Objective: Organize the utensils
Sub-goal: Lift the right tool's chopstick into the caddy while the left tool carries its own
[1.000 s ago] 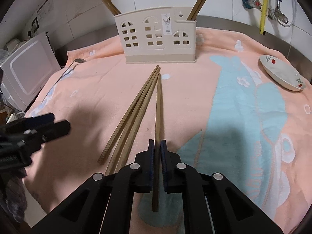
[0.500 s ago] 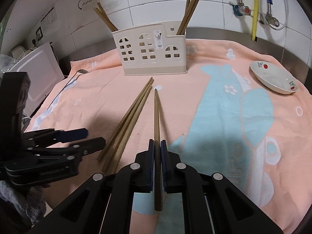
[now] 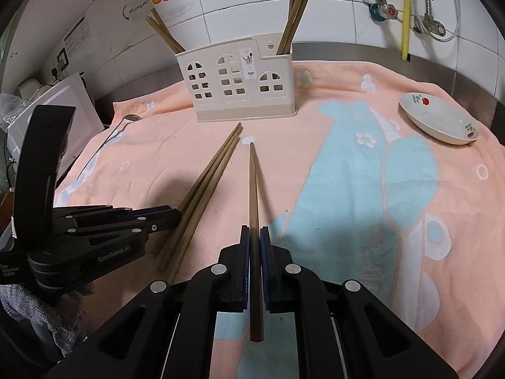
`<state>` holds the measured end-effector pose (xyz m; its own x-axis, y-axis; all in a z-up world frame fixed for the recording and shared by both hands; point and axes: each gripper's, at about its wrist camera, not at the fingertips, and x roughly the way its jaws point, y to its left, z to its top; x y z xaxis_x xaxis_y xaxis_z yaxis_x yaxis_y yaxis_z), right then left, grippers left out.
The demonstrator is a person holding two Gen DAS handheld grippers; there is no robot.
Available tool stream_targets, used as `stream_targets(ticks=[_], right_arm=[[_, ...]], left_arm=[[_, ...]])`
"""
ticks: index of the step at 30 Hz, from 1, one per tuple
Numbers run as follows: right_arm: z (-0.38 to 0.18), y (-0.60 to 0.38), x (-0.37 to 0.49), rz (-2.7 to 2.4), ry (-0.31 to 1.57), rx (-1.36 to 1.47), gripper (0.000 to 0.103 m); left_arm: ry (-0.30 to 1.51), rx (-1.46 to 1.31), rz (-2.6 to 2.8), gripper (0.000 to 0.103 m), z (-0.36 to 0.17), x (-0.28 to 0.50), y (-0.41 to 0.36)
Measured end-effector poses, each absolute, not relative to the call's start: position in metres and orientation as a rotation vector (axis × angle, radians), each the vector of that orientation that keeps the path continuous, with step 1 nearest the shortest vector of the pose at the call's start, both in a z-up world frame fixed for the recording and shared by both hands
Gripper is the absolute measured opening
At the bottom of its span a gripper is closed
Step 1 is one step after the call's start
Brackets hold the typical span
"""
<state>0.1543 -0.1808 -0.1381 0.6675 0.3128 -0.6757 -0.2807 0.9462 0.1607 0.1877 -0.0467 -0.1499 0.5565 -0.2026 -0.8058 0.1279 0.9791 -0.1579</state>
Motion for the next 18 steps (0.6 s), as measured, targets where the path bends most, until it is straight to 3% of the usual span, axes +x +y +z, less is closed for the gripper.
stream_targets(ticks=[18], right_arm=[[-0.119, -0.183, 0.149, 0.325, 0.723, 0.034, 0.007]], left_arm=[[0.959, -0.101, -0.193, 0.007, -0.144, 0.188, -0.039]])
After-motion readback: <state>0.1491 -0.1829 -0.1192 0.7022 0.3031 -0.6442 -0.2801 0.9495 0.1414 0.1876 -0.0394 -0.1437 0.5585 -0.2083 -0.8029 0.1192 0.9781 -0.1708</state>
